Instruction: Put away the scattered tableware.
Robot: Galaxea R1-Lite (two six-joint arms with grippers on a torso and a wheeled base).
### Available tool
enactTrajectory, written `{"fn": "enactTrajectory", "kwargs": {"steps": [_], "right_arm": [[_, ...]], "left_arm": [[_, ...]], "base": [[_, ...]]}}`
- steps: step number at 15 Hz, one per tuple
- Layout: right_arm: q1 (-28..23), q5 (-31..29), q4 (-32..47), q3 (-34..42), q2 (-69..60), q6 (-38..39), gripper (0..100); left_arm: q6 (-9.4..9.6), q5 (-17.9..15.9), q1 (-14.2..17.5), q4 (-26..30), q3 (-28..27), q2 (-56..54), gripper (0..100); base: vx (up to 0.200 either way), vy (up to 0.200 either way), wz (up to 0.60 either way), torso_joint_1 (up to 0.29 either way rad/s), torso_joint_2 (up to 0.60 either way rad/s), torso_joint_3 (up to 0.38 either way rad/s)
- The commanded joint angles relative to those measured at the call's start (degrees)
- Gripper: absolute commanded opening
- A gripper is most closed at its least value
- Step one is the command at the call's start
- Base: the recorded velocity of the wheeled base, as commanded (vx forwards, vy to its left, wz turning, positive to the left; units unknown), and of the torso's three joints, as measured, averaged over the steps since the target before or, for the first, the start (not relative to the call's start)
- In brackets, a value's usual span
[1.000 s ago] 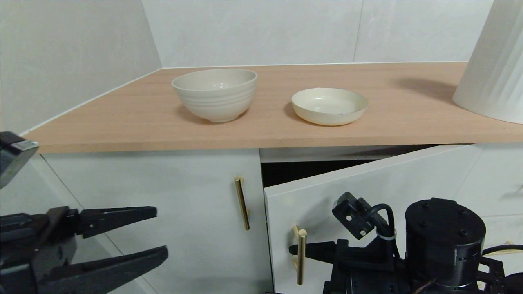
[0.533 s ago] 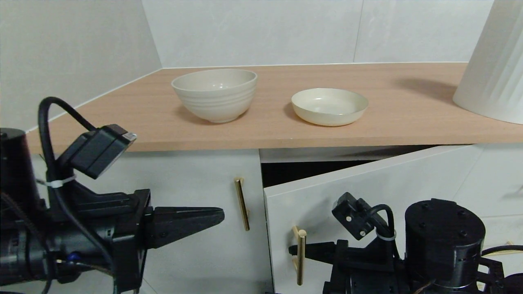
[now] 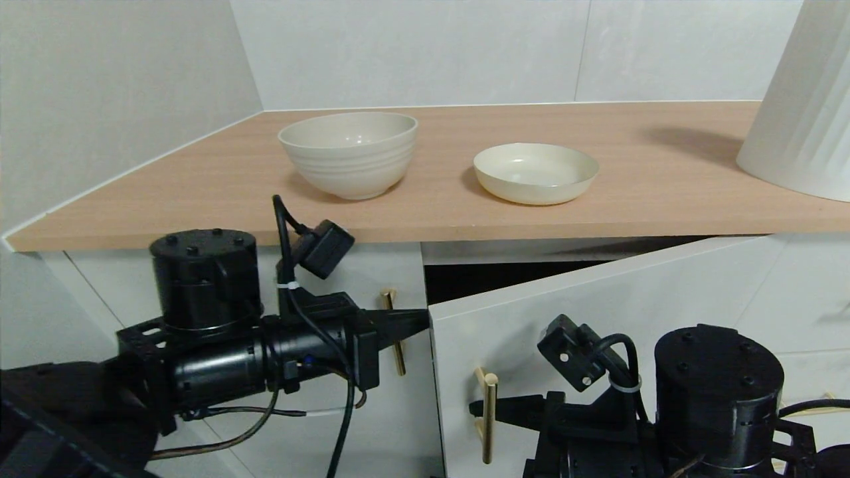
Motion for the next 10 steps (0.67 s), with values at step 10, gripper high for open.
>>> {"fn": "enactTrajectory", "kwargs": {"steps": [10], "right_arm": [[-2.87,-1.18,-0.04,0.60,-0.16,-0.31,100]], "left_arm": [[-1.73,3.99,-7.19,-16.19,3.71,7.88,0]], "base": [[0.000,0.000,0.00,0.000,0.00,0.000]]}}
